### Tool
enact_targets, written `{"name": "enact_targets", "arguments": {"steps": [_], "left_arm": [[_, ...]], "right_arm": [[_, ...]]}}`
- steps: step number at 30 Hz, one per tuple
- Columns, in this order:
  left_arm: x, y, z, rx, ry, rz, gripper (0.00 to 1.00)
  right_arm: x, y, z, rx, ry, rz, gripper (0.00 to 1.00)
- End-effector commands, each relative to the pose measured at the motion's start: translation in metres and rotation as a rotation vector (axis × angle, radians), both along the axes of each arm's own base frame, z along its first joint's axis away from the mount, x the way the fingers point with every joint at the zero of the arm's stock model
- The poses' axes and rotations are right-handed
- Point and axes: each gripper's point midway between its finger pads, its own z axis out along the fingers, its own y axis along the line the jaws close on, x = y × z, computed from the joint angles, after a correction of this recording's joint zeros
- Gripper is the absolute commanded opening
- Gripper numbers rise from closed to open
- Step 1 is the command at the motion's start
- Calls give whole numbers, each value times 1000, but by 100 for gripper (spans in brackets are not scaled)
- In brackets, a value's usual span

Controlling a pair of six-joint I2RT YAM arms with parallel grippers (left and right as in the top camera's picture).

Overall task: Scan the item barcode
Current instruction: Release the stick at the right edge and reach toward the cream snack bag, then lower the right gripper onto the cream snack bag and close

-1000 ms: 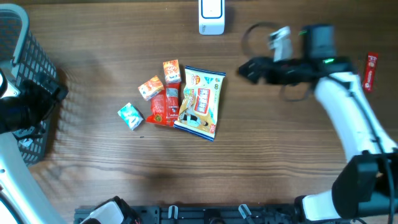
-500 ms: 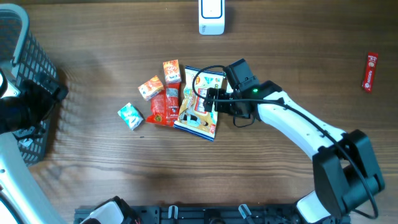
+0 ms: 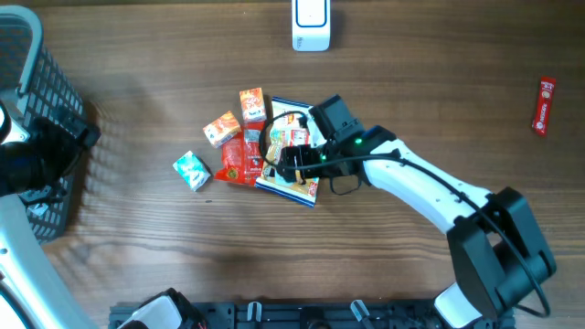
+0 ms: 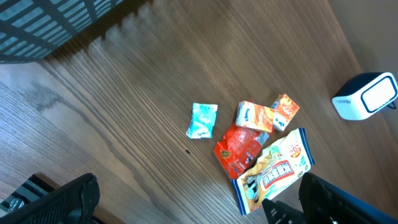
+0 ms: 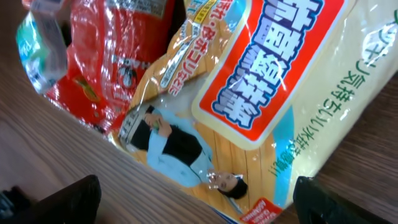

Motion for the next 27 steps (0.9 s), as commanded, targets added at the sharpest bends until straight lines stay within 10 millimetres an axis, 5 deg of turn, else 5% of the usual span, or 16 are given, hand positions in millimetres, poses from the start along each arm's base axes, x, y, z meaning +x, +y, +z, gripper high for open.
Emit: {"name": "enact_targets", "arguments": {"steps": [1,10,15,19,27], "left_arm": [[0,2,0,6,-2,1,100],[0,2,0,6,-2,1,100],[0,2,0,6,-2,1,100],[0,2,0,6,-2,1,100],[0,2,0,6,-2,1,100]], "right_arm": [[10,9,38,-66,-205,116,100],[-1,29,21,-508,-563,310,100],[-3,46,-4,-577,-616,346,99],[1,38,-34,-668,-600,356,99],[6,39,-32,-711,-655,382,100]]}}
